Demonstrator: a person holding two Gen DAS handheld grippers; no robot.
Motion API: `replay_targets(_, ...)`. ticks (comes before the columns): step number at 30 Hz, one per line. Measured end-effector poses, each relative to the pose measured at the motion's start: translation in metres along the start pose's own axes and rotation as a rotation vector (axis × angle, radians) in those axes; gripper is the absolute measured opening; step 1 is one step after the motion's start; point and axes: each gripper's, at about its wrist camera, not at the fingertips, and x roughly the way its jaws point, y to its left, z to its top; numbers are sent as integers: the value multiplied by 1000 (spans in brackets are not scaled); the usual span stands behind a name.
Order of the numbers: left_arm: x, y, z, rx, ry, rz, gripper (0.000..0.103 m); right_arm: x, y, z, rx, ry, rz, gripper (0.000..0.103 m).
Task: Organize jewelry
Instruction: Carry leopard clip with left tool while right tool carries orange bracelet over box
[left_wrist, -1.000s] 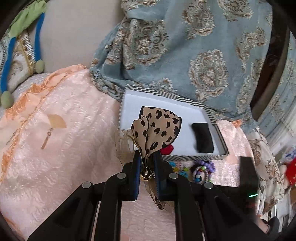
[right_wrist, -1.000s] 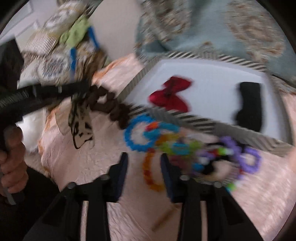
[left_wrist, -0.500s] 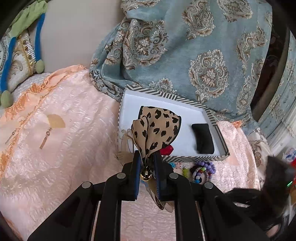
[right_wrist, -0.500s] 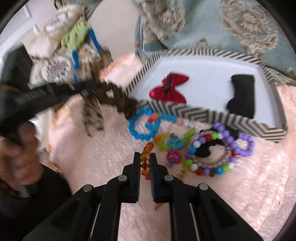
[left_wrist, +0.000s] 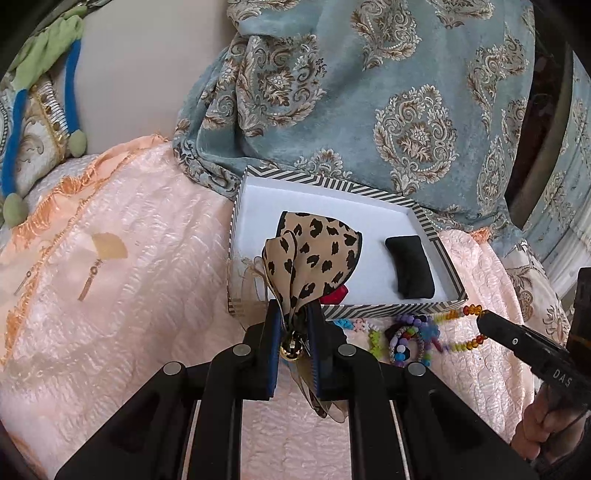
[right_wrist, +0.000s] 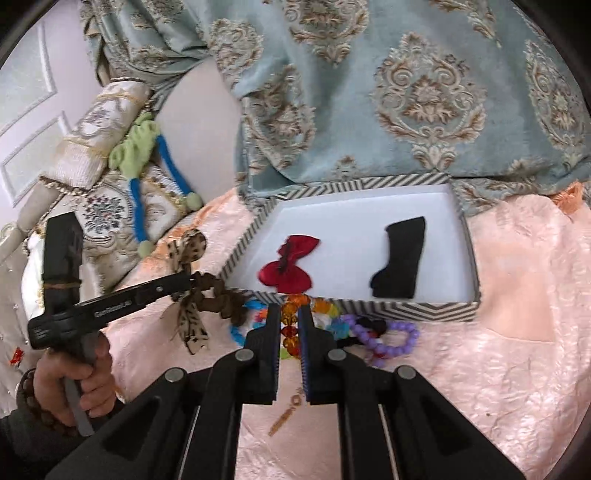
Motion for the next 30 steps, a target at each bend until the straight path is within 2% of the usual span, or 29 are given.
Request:
replay_targets(6,0,0,0,-2,-2,-4,0,-9,-25,1,133,-19,30,9)
replay_targets(10,-1,-1,0,3,-6,-8,0,-10,-32,1,165,-28,31,9)
replay_targets(24,-2,-2,0,0,-2,-6,0,-6,-26,0,128,-22,7,9)
replay_targets(30,1,-6,-1,17,9,15,0,-4,-21,-1,87,-3,-71,9)
